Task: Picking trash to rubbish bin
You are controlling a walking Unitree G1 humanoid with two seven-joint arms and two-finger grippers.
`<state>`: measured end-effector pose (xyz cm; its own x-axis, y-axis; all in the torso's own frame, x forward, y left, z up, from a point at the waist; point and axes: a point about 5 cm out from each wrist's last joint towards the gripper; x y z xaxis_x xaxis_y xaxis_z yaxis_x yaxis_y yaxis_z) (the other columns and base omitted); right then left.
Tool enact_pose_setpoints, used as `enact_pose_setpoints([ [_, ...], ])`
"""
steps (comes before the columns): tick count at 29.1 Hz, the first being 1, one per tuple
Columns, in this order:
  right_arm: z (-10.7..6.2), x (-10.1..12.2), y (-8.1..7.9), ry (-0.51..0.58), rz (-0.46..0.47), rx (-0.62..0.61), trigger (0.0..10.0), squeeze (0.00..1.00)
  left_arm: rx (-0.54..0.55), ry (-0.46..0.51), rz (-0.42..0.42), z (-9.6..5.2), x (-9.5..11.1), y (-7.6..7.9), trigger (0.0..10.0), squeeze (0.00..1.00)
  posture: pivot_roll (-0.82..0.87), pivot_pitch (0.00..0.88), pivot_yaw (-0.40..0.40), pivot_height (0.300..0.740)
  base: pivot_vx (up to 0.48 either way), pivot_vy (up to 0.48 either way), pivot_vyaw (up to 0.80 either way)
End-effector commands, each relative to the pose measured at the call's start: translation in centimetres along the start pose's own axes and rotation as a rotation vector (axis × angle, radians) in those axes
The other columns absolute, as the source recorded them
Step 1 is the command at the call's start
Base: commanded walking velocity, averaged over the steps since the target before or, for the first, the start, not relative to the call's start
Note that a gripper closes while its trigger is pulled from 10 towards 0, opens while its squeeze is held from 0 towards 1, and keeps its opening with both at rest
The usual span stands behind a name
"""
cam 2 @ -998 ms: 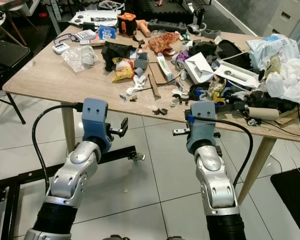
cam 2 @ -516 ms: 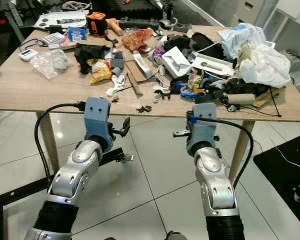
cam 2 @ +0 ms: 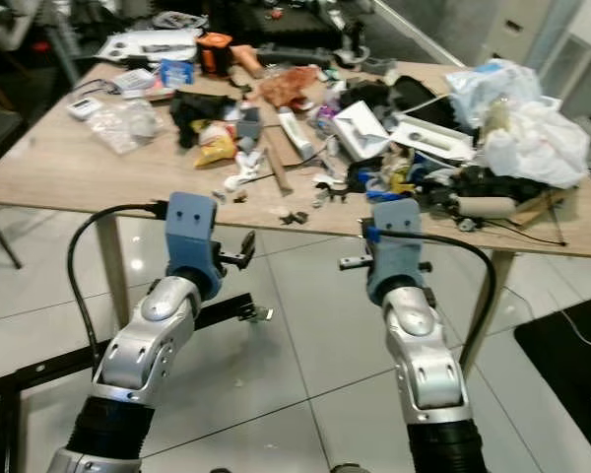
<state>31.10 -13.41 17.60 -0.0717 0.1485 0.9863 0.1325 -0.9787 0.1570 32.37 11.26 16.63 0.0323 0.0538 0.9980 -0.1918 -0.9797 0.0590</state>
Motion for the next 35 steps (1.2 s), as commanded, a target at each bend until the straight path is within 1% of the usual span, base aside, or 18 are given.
enact_pose_setpoints([
  [1,-0.18,-0.50,0.68,-0.009,0.013,-0.034,10.0,0.00,-0.009,-0.016,-0.003,-0.17,-0.46,0.10,10.0,0.00,-0.05,0.146,0.011,0.740,0.000,0.000,0.00],
  [8,-0.23,-0.39,1.01,-0.004,0.012,-0.043,10.0,0.00,-0.018,-0.019,-0.006,-0.08,-0.44,0.35,10.0,0.00,-0.06,0.141,0.010,0.740,0.000,0.000,0.00],
  [12,-0.24,-0.30,1.04,-0.001,0.010,-0.046,10.0,0.00,-0.053,-0.005,-0.024,-0.11,-0.22,0.78,10.0,0.00,-0.06,0.129,0.012,0.740,0.067,0.000,0.00],
  [21,-0.19,-0.18,1.00,0.008,0.011,-0.052,10.0,0.00,-0.063,0.012,-0.044,-0.16,0.05,0.76,10.0,0.00,-0.06,0.123,0.012,0.740,0.378,0.000,0.00],
  [35,-0.24,-0.19,1.06,0.011,0.011,-0.055,10.0,0.00,-0.073,0.008,-0.046,-0.21,-0.06,0.78,10.0,0.00,-0.06,0.120,0.012,0.740,0.395,0.000,0.00],
])
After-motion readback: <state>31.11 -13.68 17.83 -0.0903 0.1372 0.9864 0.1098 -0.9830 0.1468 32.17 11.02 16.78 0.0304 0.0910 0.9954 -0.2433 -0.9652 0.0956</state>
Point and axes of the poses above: a point about 5 cm out from each wrist's last joint towards the gripper, its own z axis pointing out of the wrist towards the gripper, its own x axis along the axis of the wrist's last joint, y = z × x, and after that the axes turned 4 degrees about -z, right-handed
